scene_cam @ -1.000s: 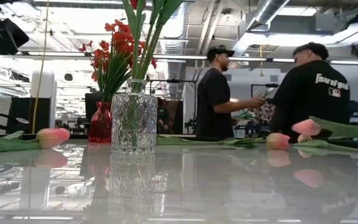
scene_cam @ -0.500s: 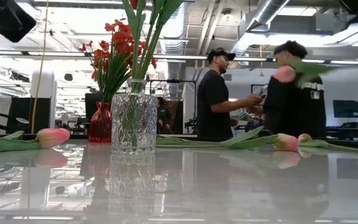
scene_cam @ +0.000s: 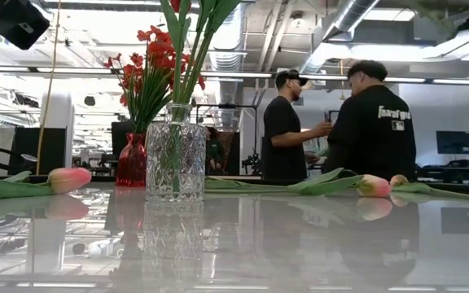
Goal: Sort flowers into vase by color
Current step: Put the pink flower into the purple vase
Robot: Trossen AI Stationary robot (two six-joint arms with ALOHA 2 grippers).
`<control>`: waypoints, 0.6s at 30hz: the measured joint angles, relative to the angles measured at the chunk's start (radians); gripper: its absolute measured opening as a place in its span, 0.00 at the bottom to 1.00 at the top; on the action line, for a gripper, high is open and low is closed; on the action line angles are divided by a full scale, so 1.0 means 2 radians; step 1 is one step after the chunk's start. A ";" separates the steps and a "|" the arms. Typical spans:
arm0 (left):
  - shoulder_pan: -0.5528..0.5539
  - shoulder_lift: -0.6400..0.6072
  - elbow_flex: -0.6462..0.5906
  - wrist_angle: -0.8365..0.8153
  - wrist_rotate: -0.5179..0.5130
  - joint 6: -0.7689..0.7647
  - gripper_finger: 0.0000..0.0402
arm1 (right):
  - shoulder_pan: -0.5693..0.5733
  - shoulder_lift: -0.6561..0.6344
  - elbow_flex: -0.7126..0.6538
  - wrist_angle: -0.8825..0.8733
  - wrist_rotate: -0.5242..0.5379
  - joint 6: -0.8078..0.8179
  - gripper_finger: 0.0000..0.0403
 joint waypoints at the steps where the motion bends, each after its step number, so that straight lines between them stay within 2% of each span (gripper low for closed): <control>1: 0.000 -0.006 0.000 0.000 -0.001 0.000 0.35 | 0.000 0.000 0.000 0.038 0.016 -0.049 0.04; 4: 0.000 -0.017 0.000 0.000 -0.006 -0.001 0.35 | 0.000 0.001 0.000 0.159 0.043 -0.193 0.04; 9: 0.000 -0.027 0.000 0.000 -0.013 0.001 0.35 | -0.001 0.019 0.000 0.350 0.041 -0.399 0.04; 13: 0.000 -0.028 0.000 -0.002 -0.016 0.003 0.35 | -0.001 0.047 0.000 0.474 0.018 -0.508 0.04; 18: 0.000 -0.028 0.000 -0.003 -0.020 0.004 0.35 | -0.001 0.090 0.000 0.593 -0.025 -0.587 0.04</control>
